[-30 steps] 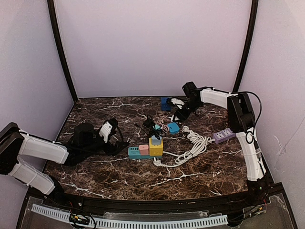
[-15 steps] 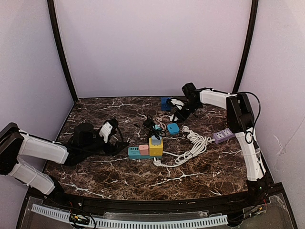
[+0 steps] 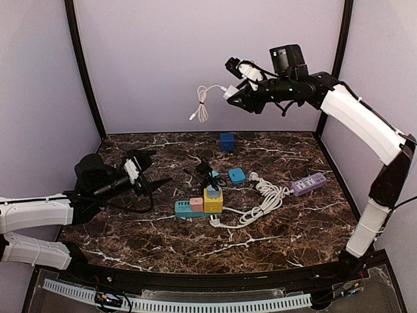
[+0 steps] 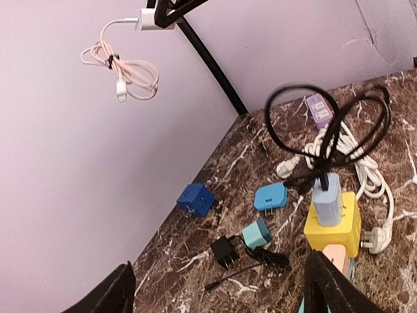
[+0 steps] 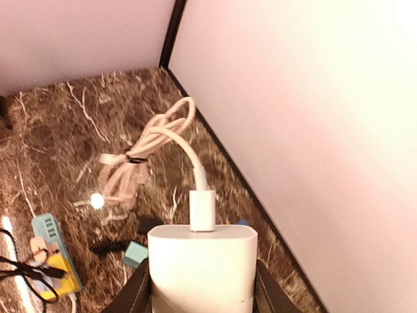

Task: Insert the plug
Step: Pick up the plug from the center of the board, then adjust the plug.

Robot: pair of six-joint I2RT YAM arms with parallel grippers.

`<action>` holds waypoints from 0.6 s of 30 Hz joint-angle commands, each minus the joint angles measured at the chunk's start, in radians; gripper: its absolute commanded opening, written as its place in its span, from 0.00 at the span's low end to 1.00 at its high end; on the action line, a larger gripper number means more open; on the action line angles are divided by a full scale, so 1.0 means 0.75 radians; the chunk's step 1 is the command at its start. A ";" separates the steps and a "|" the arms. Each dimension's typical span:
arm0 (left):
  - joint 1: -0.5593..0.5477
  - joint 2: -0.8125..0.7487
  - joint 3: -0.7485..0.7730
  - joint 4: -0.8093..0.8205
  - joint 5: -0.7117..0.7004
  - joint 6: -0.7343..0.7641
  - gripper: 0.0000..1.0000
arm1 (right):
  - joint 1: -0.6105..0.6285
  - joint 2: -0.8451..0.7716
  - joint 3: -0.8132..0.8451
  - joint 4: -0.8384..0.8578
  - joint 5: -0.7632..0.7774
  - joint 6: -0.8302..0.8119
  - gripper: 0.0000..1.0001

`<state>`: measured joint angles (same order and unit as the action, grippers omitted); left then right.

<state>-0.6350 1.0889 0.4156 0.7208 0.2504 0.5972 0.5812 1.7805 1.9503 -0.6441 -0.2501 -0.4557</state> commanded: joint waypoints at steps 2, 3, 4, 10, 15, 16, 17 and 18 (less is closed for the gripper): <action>0.038 -0.180 0.200 -0.315 0.041 -0.237 0.78 | 0.326 -0.081 -0.138 0.170 0.340 -0.124 0.00; 0.055 -0.204 0.218 -0.355 0.062 -0.344 0.78 | 0.378 -0.096 -0.167 0.208 0.399 -0.160 0.00; 0.065 -0.255 0.252 -0.429 0.078 -0.398 0.78 | 0.426 -0.109 -0.208 0.252 0.448 -0.196 0.00; 0.175 -0.472 0.324 -0.690 0.418 -0.771 0.78 | 0.643 -0.122 -0.342 0.460 0.567 -0.356 0.00; 0.184 -0.592 0.296 -0.855 0.423 -0.881 0.78 | 0.782 -0.071 -0.388 0.522 0.604 -0.508 0.00; 0.184 -0.601 0.287 -0.858 0.430 -0.894 0.78 | 0.807 -0.060 -0.394 0.532 0.607 -0.531 0.00; 0.184 -0.610 0.274 -0.857 0.435 -0.902 0.78 | 0.831 -0.050 -0.400 0.546 0.608 -0.553 0.00; 0.184 -0.612 0.269 -0.857 0.442 -0.917 0.77 | 0.852 -0.039 -0.405 0.558 0.606 -0.578 0.00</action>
<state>-0.5056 0.6491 0.6476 0.1780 0.5308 0.0071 1.1549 1.7229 1.6642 -0.3416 0.1658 -0.7834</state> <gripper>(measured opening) 0.779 0.409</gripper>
